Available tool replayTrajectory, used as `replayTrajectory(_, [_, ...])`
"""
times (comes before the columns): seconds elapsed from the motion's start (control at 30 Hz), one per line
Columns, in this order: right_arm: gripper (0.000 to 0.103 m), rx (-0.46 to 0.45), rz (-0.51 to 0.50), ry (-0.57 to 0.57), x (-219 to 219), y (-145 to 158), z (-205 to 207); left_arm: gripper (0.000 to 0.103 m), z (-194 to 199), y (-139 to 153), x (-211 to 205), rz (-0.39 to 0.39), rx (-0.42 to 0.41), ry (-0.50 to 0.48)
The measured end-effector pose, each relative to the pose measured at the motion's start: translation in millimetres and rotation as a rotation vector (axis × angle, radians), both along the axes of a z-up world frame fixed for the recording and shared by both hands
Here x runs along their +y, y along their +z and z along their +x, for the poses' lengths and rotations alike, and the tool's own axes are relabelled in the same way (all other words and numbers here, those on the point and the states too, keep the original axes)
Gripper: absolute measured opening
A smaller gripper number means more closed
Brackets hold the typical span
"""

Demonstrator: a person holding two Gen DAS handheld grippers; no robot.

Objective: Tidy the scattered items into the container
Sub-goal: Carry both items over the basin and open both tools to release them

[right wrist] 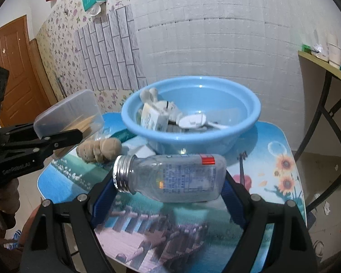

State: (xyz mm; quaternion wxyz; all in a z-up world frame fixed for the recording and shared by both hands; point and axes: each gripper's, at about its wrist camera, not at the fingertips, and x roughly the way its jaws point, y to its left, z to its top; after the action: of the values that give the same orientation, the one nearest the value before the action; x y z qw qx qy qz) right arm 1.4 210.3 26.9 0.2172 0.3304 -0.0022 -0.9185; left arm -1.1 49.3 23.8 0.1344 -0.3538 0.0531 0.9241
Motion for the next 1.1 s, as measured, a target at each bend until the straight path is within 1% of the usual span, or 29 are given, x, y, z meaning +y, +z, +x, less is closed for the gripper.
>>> replayTrajectory(0.13, [0.085, 0.031, -0.019, 0.002, 1.2, 11.5, -8.4, 0.031, -11.8, 10.9, 8.2, 0.019, 0.018, -0.015])
replayTrajectory(0.37, [0.085, 0.054, -0.023, -0.009, 2.3, 22.1, -36.8, 0.031, -40.1, 11.1, 24.6, 0.021, 0.016, -0.034])
replayTrajectory(0.6, [0.085, 0.034, -0.008, -0.014, -1.7, 15.9, -66.8, 0.031, -69.6, 7.3, 37.1, 0.033, 0.016, -0.053])
replayTrajectory(0.77, [0.085, 0.019, -0.012, -0.034, 0.6, 12.0, -88.0, 0.031, -90.5, -3.4, 42.4, 0.041, -0.006, -0.051])
replayTrajectory(0.93, [0.085, 0.008, -0.01, -0.032, 0.9, 5.1, -98.6, 0.031, -103.8, -16.1, 47.7, 0.038, -0.028, -0.055])
replayTrajectory(1.03, [0.085, -0.002, -0.012, -0.026, 0.6, -0.3, -104.3, 0.031, -107.7, -18.1, 48.7, 0.032, -0.012, -0.057])
replayTrajectory(1.1, [0.085, 0.01, -0.001, -0.02, 0.0, -3.0, -104.9, 0.031, -111.2, -19.4, 49.8, 0.035, -0.015, -0.06])
